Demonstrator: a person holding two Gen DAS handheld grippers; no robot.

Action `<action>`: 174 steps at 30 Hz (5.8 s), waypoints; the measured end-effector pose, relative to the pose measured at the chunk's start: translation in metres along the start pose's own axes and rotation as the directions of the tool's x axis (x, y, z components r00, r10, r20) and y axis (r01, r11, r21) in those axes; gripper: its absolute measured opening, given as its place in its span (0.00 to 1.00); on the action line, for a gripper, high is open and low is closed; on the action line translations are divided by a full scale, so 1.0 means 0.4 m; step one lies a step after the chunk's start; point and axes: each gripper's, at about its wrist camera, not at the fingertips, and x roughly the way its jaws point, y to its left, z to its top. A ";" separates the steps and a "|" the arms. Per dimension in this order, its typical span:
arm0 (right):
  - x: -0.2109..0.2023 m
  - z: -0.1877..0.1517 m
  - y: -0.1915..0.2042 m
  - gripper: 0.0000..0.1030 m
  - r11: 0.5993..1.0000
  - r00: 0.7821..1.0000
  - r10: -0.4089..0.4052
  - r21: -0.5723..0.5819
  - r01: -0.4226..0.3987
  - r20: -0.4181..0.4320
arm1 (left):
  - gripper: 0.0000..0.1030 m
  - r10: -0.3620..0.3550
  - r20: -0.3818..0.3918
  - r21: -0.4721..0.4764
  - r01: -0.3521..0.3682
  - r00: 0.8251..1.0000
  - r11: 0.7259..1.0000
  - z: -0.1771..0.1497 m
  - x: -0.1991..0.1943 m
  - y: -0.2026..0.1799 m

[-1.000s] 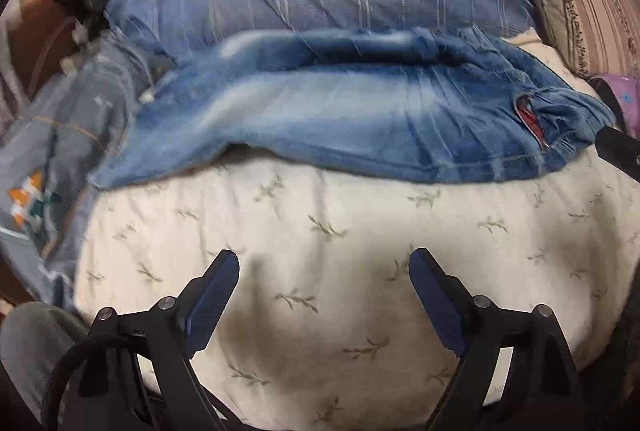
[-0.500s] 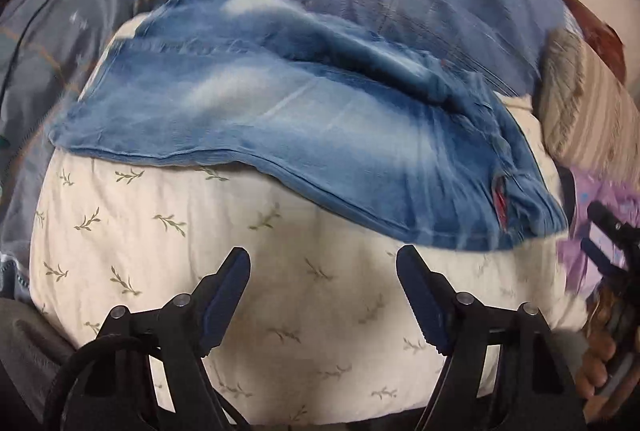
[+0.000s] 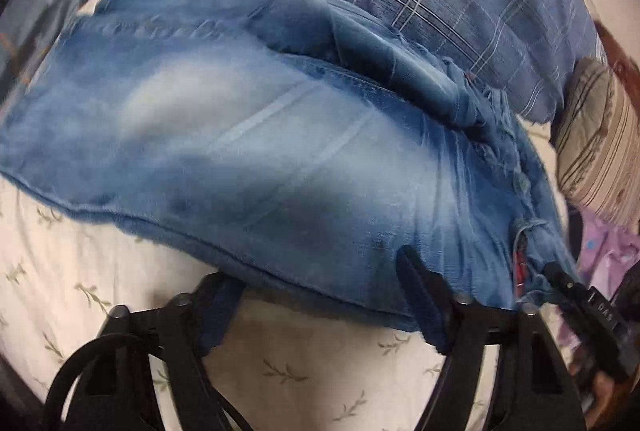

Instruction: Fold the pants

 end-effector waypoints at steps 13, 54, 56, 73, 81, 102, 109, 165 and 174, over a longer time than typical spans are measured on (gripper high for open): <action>-0.128 -0.019 -0.081 0.14 0.990 0.998 0.063 0.128 -0.063 0.005 | 0.06 -0.009 -0.013 -0.038 0.008 1.000 0.999 -0.107 -0.054 -0.011; 0.138 -0.392 0.638 0.10 0.716 0.953 0.143 -0.637 -0.285 -0.267 | 0.05 0.101 0.164 -0.388 -0.030 0.981 0.921 -0.103 -0.177 0.279; 0.111 -0.386 0.629 0.10 0.727 0.941 0.186 -0.605 -0.325 -0.283 | 0.06 0.148 0.195 -0.387 -0.063 0.970 0.920 -0.144 -0.213 0.271; -0.049 -0.170 0.465 0.79 0.859 0.917 0.376 -0.322 -0.398 -0.128 | 0.64 0.069 0.336 -0.080 -0.045 0.939 0.996 -0.279 -0.323 -0.106; -0.103 0.073 0.276 0.80 0.922 0.943 0.332 -0.199 -0.333 -0.038 | 0.64 -0.147 0.274 0.154 0.108 0.950 0.982 -0.108 -0.214 -0.430; 0.382 0.589 -0.014 0.69 0.985 0.976 -0.153 0.052 0.163 -0.156 | 0.63 -0.090 0.081 0.103 0.081 0.993 0.991 0.163 0.247 -0.384; 0.284 0.548 0.094 0.10 0.972 0.982 -0.174 -0.170 0.160 -0.070 | 0.63 -0.167 0.113 0.119 0.153 0.979 0.981 0.158 0.173 -0.357; -0.147 -0.027 -0.171 0.78 0.941 0.978 0.206 0.264 -0.210 0.043 | 0.30 -0.234 -0.096 -0.215 0.210 0.967 0.954 -0.133 0.148 -0.205; -0.142 0.009 -0.142 0.13 0.980 0.994 0.101 0.169 -0.107 0.046 | 0.09 -0.224 -0.060 -0.183 0.210 0.973 0.961 -0.120 0.142 -0.226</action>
